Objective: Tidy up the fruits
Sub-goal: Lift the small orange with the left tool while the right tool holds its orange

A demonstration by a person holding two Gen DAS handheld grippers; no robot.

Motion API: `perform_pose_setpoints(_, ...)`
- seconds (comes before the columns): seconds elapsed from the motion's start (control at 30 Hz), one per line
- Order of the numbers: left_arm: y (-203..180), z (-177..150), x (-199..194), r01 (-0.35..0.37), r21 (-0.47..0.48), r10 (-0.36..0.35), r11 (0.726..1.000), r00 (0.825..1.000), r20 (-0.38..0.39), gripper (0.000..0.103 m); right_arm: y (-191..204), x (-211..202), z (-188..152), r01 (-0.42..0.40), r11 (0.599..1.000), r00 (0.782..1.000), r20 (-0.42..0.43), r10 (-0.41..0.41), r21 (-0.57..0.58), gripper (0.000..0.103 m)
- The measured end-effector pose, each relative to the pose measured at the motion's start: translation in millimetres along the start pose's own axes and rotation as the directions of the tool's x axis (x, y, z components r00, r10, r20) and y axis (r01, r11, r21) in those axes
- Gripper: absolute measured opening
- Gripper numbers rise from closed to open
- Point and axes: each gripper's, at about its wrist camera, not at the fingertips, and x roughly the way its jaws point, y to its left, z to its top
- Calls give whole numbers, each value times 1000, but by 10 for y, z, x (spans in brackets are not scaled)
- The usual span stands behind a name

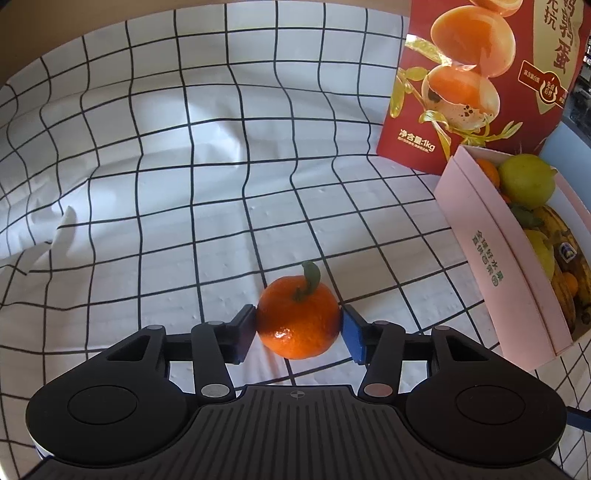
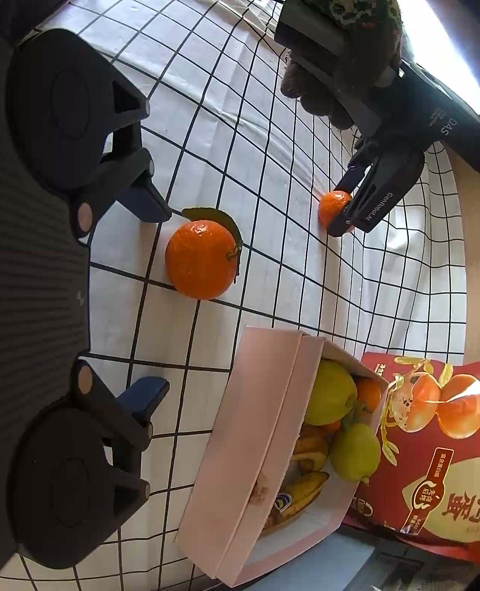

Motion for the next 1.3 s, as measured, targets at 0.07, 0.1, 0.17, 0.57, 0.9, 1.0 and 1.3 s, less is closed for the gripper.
perform_pose_setpoints(0.07,8,-18,-22,8,-12,-8,1000,1000,6,55,-4,3,-9,6,1000,1000,2,-6,6,95)
perform_pose_setpoints(0.1,12,-33,-45,15,-22,-14,1000,1000,8,55,-8,5,-15,8,1000,1000,5,-8,9,96)
perform_pose_setpoints(0.17,9,-88,-122,33,-45,-32,998,999,16,54,-13,10,-36,16,1000,1000,15,-17,17,99)
perform_pose_setpoints(0.57,-384,-759,-786,147,31,-146,989,989,-25,54,-29,22,-100,25,999,997,75,-26,21,103)
perform_pose_setpoints(0.9,-400,-956,-771,158,101,-164,982,985,55,54,-23,49,-79,25,1000,996,81,-26,19,103)
perform_pose_setpoints(1.0,-363,-961,-726,183,97,-190,978,979,73,54,-22,50,-79,24,1000,996,82,-26,18,103)
perform_pose_setpoints(1.3,-378,-916,-542,202,70,-207,977,975,81,55,-24,46,-81,20,1000,996,86,-21,14,103)
